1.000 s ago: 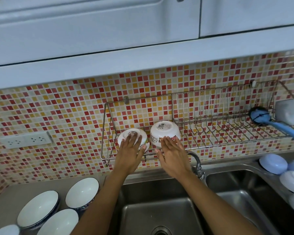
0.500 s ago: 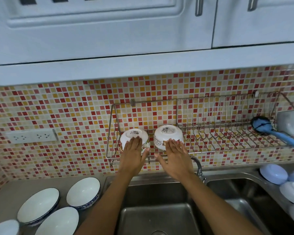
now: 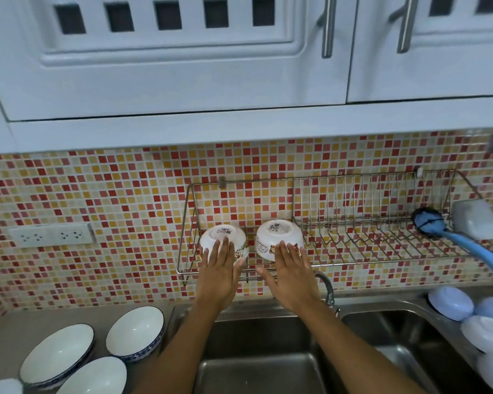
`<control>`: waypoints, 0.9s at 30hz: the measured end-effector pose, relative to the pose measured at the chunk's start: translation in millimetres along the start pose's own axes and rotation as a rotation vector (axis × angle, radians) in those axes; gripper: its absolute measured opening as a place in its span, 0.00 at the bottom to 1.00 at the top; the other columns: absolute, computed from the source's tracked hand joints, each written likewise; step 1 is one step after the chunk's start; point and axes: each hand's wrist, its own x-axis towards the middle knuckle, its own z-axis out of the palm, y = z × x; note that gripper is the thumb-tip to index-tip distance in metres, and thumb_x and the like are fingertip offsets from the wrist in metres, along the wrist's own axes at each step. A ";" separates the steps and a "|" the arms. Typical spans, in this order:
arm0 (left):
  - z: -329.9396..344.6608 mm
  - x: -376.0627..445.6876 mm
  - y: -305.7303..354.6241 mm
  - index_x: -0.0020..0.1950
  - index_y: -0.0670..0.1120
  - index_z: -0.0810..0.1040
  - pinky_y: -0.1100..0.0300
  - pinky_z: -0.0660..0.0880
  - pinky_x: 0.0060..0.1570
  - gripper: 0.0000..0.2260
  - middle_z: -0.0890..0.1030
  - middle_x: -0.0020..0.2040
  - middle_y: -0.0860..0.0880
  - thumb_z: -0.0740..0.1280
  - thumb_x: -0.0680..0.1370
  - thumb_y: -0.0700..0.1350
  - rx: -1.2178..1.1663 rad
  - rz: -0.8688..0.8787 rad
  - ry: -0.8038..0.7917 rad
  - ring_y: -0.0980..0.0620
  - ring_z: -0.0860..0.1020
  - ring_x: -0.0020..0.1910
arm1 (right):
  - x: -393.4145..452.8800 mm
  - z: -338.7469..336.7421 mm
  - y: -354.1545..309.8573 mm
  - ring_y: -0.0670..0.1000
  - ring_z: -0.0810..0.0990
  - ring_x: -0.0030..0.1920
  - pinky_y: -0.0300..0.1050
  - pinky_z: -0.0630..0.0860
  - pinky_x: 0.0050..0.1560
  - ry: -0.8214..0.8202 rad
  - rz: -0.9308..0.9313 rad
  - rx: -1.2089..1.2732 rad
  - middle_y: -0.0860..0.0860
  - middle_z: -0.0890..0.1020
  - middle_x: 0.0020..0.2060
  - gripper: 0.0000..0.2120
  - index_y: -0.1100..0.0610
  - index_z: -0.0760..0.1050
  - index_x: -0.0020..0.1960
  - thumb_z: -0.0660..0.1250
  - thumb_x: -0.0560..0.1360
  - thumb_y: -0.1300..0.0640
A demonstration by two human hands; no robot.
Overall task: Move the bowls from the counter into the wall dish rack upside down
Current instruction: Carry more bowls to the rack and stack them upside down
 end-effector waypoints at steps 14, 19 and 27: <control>-4.2 -10.8 -3.4 0.77 0.49 0.43 0.51 0.32 0.70 0.46 0.43 0.79 0.50 0.20 0.65 0.67 -0.053 -0.071 -0.096 0.51 0.39 0.77 | -3.1 -0.6 -1.4 0.54 0.44 0.78 0.53 0.35 0.75 -0.014 0.023 0.035 0.55 0.49 0.78 0.43 0.58 0.44 0.78 0.32 0.73 0.30; -7.9 -11.7 -2.2 0.77 0.49 0.41 0.51 0.31 0.70 0.48 0.42 0.79 0.49 0.17 0.62 0.68 -0.042 -0.082 -0.113 0.51 0.38 0.76 | -4.9 0.5 -2.7 0.54 0.42 0.78 0.54 0.35 0.75 -0.004 0.030 0.038 0.55 0.47 0.78 0.42 0.58 0.42 0.78 0.33 0.74 0.30; -5.5 -11.7 -3.1 0.77 0.50 0.40 0.50 0.31 0.71 0.48 0.42 0.78 0.51 0.17 0.61 0.68 -0.038 -0.067 -0.086 0.55 0.33 0.71 | -10.4 -5.1 -7.9 0.53 0.42 0.78 0.54 0.35 0.76 0.012 0.055 0.042 0.54 0.47 0.78 0.42 0.58 0.42 0.78 0.33 0.73 0.32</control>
